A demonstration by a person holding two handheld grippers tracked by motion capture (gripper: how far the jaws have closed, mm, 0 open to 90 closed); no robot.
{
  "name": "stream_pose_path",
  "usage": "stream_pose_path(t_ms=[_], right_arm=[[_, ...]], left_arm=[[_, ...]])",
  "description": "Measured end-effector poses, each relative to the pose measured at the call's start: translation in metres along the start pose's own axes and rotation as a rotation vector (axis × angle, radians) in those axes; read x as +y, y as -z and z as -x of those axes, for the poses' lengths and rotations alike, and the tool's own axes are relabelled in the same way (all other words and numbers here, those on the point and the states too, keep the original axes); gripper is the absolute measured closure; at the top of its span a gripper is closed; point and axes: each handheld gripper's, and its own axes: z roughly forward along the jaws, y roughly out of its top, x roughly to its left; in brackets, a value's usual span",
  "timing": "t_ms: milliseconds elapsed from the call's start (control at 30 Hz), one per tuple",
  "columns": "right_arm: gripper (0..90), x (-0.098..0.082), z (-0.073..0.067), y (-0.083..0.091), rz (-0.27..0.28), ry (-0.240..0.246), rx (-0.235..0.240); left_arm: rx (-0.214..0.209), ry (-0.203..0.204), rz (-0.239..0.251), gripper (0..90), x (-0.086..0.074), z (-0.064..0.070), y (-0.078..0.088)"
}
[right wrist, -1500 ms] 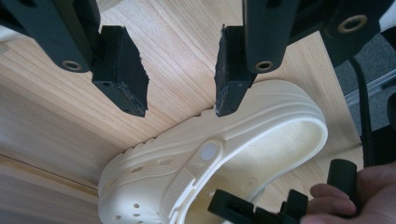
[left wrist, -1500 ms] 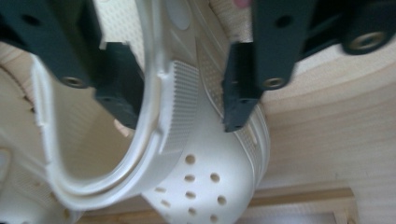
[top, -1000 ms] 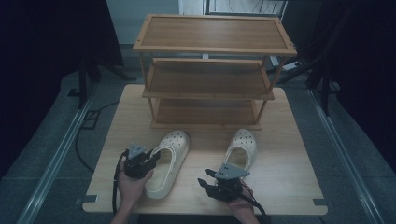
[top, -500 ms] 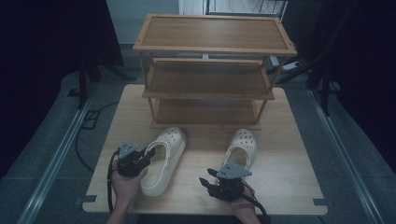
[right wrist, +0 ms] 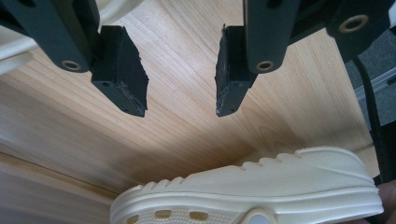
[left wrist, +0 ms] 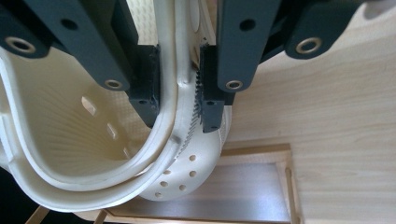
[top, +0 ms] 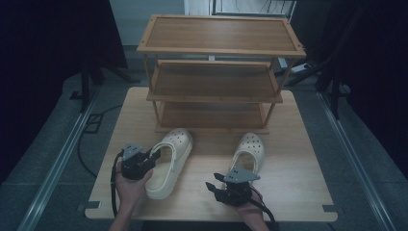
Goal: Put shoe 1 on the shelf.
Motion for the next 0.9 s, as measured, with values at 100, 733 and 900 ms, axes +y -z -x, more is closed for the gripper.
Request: stream_pose_path(t_ms=[100, 733, 900], right_arm=[[53.7, 0.001, 0.002, 0.003, 0.004, -0.004, -0.004], [53.7, 0.001, 0.006, 0.005, 0.01, -0.018, -0.009], [53.6, 0.001, 0.006, 0.004, 0.011, -0.016, -0.007]], left_arm=[[0.0, -0.012, 0.0, 74.4, 0.008, 0.004, -0.007], [0.038, -0.089, -0.025, 74.3, 0.052, 0.028, -0.061], [0.041, -0.102, -0.035, 74.3, 0.058, 0.034, -0.075]])
